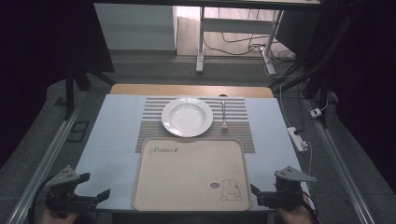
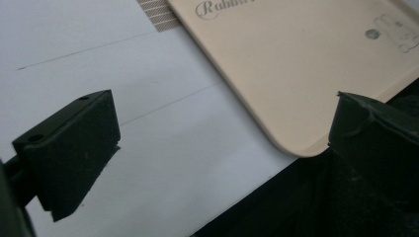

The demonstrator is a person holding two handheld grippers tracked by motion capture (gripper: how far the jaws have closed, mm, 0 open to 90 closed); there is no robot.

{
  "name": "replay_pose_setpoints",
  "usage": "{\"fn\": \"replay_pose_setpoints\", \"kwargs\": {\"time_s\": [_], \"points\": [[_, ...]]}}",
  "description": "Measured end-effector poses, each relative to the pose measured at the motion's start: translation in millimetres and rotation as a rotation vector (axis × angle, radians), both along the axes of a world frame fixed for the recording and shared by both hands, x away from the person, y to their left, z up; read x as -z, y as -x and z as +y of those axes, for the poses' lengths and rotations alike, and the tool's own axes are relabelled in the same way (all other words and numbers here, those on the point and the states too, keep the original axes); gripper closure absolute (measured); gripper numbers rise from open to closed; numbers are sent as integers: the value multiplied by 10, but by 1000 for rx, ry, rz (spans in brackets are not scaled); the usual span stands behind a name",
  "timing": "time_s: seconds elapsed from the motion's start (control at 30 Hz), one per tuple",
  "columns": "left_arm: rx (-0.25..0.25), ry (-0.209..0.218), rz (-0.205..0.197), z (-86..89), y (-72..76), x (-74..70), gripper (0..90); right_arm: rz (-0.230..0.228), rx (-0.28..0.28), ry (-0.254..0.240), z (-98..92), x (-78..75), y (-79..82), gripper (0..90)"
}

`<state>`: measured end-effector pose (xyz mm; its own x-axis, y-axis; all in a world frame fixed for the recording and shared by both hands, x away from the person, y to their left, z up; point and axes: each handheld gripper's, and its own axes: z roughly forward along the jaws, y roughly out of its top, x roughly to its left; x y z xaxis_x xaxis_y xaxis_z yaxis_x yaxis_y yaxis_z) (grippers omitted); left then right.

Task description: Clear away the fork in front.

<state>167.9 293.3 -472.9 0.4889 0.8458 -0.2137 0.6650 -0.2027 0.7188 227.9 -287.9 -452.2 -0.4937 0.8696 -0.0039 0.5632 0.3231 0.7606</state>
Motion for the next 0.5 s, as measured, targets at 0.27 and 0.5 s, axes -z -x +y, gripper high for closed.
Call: {"fn": "replay_pose_setpoints", "kwargs": {"time_s": [0.27,0.5], "points": [[12,16,7,1,-17,6,0,52,-3,-35,-147,11,-66,0],[11,18,23,4,-29,14,0,43,-35,-8,-104,13,-55,0]]}}
